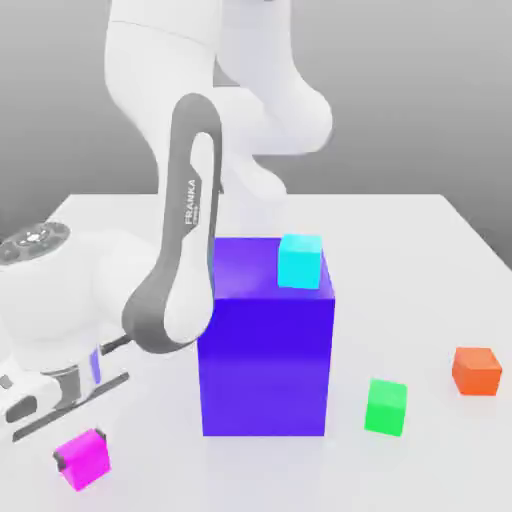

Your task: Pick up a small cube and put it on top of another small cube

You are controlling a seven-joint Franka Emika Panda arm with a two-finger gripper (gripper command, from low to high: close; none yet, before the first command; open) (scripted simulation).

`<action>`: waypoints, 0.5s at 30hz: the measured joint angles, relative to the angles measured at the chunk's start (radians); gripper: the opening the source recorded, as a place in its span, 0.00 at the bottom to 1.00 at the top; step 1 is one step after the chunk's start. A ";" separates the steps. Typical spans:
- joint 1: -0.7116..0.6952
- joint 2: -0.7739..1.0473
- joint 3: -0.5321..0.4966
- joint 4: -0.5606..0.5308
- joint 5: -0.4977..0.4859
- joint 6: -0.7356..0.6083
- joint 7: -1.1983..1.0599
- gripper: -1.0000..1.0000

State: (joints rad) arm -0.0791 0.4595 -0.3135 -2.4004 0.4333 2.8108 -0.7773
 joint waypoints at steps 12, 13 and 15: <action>0.158 -0.136 -0.006 0.001 -0.153 -0.122 0.036 0.00; 0.178 -0.136 0.016 0.006 -0.157 -0.124 0.031 0.00; 0.218 -0.136 0.058 0.016 -0.164 -0.128 0.024 0.00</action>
State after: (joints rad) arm 0.1391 0.3232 -0.2551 -2.3843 0.2688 2.6824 -0.7536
